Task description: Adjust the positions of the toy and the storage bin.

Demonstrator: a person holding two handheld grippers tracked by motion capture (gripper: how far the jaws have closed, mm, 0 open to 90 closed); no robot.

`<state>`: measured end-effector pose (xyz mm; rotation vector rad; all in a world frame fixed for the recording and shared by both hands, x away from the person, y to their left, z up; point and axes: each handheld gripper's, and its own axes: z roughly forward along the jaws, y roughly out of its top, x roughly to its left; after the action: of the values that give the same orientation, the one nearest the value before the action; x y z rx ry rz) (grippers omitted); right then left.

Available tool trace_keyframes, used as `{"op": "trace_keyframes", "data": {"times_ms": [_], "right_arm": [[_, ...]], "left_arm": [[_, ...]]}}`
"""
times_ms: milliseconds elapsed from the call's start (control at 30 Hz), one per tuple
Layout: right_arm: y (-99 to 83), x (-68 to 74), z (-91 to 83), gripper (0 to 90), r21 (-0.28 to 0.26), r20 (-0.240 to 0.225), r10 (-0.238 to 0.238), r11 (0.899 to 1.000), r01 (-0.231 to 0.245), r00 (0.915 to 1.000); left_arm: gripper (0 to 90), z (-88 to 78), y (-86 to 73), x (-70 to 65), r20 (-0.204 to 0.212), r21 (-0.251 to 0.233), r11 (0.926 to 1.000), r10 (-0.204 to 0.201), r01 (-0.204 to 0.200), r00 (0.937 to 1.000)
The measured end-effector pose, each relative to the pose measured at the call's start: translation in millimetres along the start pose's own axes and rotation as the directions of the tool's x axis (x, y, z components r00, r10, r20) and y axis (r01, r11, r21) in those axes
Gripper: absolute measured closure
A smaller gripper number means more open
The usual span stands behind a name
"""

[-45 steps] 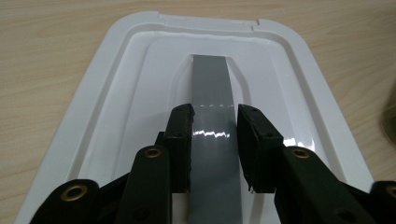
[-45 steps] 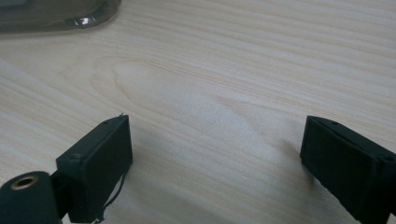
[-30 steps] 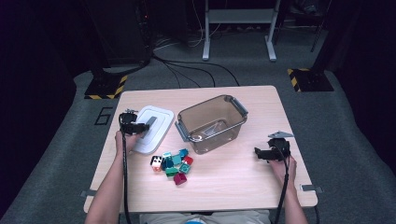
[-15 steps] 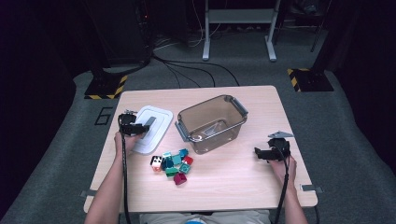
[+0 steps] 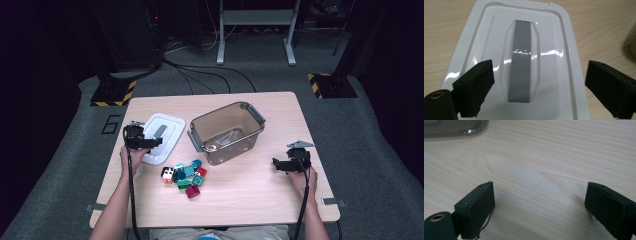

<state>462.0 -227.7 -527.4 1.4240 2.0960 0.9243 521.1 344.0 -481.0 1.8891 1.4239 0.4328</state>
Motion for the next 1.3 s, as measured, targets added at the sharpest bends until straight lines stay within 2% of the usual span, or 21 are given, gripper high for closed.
{"op": "trace_keyframes", "data": {"times_ms": [67, 133, 167, 367, 467, 600, 667, 733, 767, 833, 900, 967, 1000, 1067, 1133, 1233, 1300], "right_arm": [[0.0, 0.0, 0.0, 8.6, 0.0, 0.0, 0.0, 1.0, 0.0, 1.0], [0.0, -0.1, 0.0, 8.6, 0.0, 0.0, -0.001, 1.0, 0.001, 1.0], [0.0, -0.1, 0.0, 8.6, 0.0, 0.0, -0.001, 1.0, 0.001, 1.0], [0.0, 0.0, 0.1, 8.6, 0.0, 0.0, 0.0, 1.0, 0.0, 1.0], [0.1, 0.2, 0.2, 8.6, 0.0, 0.004, 0.002, 1.0, -0.002, 1.0], [0.2, 0.1, 0.5, 8.6, -0.004, 0.004, -0.001, 1.0, 0.001, 1.0], [0.3, 0.0, 0.5, 8.7, -0.002, 0.005, -0.002, 1.0, 0.002, 1.0], [0.3, 0.0, 0.5, 8.7, -0.002, 0.005, -0.002, 1.0, 0.002, 1.0], [0.3, 0.2, 0.5, 8.7, -0.002, 0.006, -0.001, 1.0, 0.001, 1.0], [0.3, 0.1, 0.6, 8.7, -0.002, 0.004, -0.002, 1.0, 0.002, 1.0], [0.3, 0.1, 0.6, 8.7, -0.002, 0.006, -0.002, 1.0, 0.002, 1.0], [0.4, 0.1, 0.5, 8.7, -0.001, 0.006, -0.002, 1.0, 0.002, 1.0], [0.4, 0.2, 0.6, 8.7, -0.002, 0.006, -0.001, 1.0, 0.001, 1.0], [0.4, 0.1, 0.6, 8.7, -0.001, 0.004, -0.002, 1.0, 0.002, 1.0], [0.3, 0.1, 0.6, 8.7, -0.002, 0.004, -0.002, 1.0, 0.002, 1.0], [0.3, 0.4, 0.3, 8.7, 0.0, 0.006, 0.001, 1.0, -0.001, 1.0], [0.3, 0.4, 0.3, 8.8, -0.001, 0.002, 0.002, 1.0, -0.002, 1.0]], "left_arm": [[7.6, -5.3, -1.9, -3.4, -0.024, -0.013, 0.9996, 0.024, -0.024, 0.9994], [6.6, -10.8, -4.9, -5.5, -0.026, -0.006, 0.9988, 0.049, -0.049, 0.9985], [5.7, -12.0, -7.3, -7.1, -0.025, -0.018, 0.999, 0.04, -0.041, 0.9989], [0.4, -24.8, -26.0, -13.5, -0.024, -0.01, 0.9982, 0.059, -0.059, 0.998], [0.0, -27.5, -32.3, -15.8, -0.028, -0.007, 0.9978, 0.065, -0.065, 0.9975], [0.0, -32.5, -49.4, -20.8, -0.029, -0.015, 0.9983, 0.055, -0.056, 0.9981], [0.0, -35.0, -56.3, -23.0, -0.039, -0.015, 0.9983, 0.056, -0.056, 0.9977], [0.0, -38.8, -62.6, -25.0, -0.066, -0.02, 0.997, 0.073, -0.075, 0.9951], [0.0, -40.6, -64.5, -25.6, -0.071, -0.016, 0.9968, 0.077, -0.078, 0.9946], [0.0, -44.4, -69.0, -25.9, -0.051, -0.021, 0.9977, 0.064, -0.065, 0.9967], [0.0, -46.3, -73.2, -27.9, -0.064, -0.019, 0.9972, 0.071, -0.072, 0.9954], [0.0, -47.1, -76.5, -28.8, -0.047, 0.01, 0.9969, 0.079, -0.078, 0.9958], [0.0, -47.0, -78.5, -29.8, -0.046, 0.008, 0.9971, 0.076, -0.075, 0.9961], [0.0, -48.0, -82.5, -31.9, -0.047, 0.032, 0.9951, 0.095, -0.093, 0.9944], [0.0, -48.3, -83.6, -32.7, -0.052, 0.029, 0.9945, 0.102, -0.101, 0.9934], [0.0, -50.0, -85.5, -34.6, -0.055, 0.001, 0.9956, 0.094, -0.094, 0.9941], [0.0, -51.7, -85.8, -35.5, -0.052, 0.002, 0.9955, 0.095, -0.095, 0.9941]]}}
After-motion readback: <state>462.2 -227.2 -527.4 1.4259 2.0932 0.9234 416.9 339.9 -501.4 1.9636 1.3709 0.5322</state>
